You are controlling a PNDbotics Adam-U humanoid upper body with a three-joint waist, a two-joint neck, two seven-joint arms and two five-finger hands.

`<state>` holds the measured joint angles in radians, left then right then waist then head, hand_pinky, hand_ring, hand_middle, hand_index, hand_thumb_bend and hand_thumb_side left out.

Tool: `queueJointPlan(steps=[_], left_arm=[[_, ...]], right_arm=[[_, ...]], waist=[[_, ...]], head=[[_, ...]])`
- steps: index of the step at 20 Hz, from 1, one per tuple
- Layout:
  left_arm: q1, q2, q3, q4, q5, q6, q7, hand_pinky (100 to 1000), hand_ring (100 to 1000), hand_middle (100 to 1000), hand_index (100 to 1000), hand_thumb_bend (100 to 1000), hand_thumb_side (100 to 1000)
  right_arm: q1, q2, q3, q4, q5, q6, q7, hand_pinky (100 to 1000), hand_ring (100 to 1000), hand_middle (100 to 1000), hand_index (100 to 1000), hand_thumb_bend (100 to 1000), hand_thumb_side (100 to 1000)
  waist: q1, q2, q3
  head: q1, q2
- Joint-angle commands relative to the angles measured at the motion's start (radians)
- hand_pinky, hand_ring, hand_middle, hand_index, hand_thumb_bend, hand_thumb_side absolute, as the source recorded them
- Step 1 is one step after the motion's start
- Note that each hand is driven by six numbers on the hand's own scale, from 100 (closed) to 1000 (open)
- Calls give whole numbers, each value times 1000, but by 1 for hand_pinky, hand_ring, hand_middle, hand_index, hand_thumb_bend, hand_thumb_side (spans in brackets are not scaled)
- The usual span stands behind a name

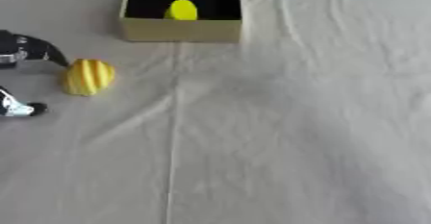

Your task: Pick up objects on the table and place them in the box.

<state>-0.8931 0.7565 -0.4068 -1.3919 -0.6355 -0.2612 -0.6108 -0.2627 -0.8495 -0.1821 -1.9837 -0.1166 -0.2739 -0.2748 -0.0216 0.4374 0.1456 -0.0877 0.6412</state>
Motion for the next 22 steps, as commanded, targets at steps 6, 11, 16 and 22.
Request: queueJointPlan(steps=[6, 11, 16, 22], left_arm=[[-68, -84, 32, 63, -13, 44, 45, 913, 927, 845, 927, 359, 347], [-77, -93, 45, 18, -76, 44, 90, 908, 924, 839, 922, 380, 348], [-78, -90, 48, -37, -97, 63, 106, 903, 921, 837, 916, 384, 329], [-88, -112, 38, 23, -123, 67, 80, 907, 927, 843, 919, 400, 307]], right_arm=[[-15, 1, 5, -16, -20, 42, 32, 923, 844, 607, 817, 100, 490], [-9, 14, 4, -16, -25, 67, 44, 926, 845, 604, 816, 100, 542], [-10, 19, 2, -16, -31, 91, 47, 928, 845, 602, 816, 100, 577], [-7, 29, 1, -16, -40, 114, 54, 932, 847, 600, 816, 100, 585]], waist=[[5, -11, -7], [11, -5, -12], [15, -3, -14], [14, -2, -19]], head=[[14, -5], [14, -10], [20, -10], [26, -12]])
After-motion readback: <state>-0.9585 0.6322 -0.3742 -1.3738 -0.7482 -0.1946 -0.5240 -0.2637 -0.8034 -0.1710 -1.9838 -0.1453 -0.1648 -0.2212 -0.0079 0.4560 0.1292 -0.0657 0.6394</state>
